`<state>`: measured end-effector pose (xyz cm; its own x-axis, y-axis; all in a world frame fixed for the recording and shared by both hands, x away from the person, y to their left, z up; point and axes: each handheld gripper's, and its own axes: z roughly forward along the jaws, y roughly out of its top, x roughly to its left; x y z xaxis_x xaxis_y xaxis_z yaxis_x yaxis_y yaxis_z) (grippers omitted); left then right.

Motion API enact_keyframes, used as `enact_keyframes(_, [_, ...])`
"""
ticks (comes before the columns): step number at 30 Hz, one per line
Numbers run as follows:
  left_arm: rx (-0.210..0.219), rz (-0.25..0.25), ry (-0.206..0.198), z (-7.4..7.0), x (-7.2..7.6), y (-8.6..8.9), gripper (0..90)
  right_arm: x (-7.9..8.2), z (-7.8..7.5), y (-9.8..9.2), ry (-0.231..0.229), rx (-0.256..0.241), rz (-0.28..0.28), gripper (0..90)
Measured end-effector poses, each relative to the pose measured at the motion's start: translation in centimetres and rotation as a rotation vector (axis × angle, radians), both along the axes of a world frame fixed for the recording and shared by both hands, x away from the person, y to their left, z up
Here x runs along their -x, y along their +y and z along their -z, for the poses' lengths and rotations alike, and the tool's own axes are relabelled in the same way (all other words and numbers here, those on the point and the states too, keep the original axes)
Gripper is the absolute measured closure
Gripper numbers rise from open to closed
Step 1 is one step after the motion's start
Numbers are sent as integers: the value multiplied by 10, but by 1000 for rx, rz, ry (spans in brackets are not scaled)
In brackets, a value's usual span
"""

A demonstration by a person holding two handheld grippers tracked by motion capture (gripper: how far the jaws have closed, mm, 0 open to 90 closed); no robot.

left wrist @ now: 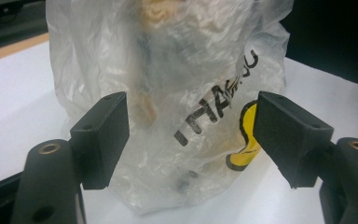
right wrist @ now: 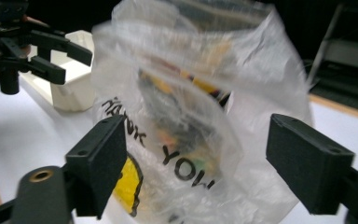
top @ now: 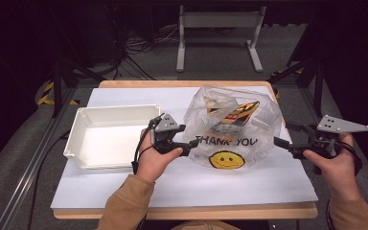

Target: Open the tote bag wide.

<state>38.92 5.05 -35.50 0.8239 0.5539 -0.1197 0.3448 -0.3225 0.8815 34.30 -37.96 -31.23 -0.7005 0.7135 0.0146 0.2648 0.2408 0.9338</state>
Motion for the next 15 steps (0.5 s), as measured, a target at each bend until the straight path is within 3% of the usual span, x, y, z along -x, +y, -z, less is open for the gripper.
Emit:
enact_keyframes(4, [12,9,-9,-6,5,2,261,0,-8,1,-37,-2,8,109])
enact_keyframes(7, [42,29,9,-7,5,6,258,-6,-11,4,-21,-27,-2,46])
enact_keyframes(10, [45,28,11,-8,7,12,255,-9,-17,5,-9,-43,-42,50])
enact_keyframes(15, [52,13,10,-10,9,21,253,-7,-28,2,-27,-69,-52,53])
